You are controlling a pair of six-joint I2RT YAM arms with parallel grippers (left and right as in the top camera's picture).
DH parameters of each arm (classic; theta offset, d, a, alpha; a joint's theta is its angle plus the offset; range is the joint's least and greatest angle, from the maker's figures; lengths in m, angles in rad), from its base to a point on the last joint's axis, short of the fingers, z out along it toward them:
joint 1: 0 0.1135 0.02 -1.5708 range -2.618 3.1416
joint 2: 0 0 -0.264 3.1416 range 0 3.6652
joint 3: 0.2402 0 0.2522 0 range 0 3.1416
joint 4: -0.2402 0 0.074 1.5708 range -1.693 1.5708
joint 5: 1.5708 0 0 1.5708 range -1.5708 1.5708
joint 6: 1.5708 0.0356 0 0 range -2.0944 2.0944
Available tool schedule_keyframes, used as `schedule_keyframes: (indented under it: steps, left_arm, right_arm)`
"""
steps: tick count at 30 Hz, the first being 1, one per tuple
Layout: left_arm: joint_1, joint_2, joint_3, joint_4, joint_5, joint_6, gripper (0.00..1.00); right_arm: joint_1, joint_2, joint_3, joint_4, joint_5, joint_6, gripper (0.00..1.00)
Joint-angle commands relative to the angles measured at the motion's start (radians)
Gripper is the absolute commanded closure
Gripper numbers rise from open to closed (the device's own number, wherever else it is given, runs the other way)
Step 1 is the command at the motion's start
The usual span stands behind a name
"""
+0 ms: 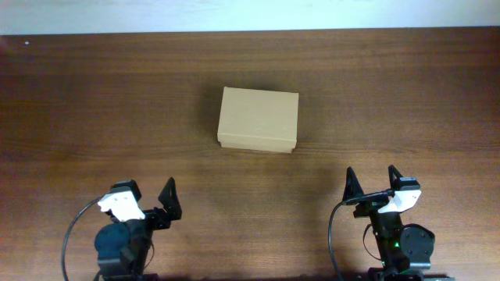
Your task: Pack container
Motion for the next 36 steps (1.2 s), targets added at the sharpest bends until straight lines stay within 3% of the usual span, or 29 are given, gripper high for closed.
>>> schedule_keyframes:
  steps: [1,36]
  left_arm:
    - [-0.020,-0.039,-0.057,0.016,0.015,-0.013,0.01]
    - [-0.080,-0.120,-0.083,0.066,-0.008,-0.009,0.00]
  right_arm:
    - [0.006,-0.010,-0.009,-0.001,0.013,0.011,0.01]
    - [0.006,-0.010,-0.009,-0.001,0.013,0.011,0.01]
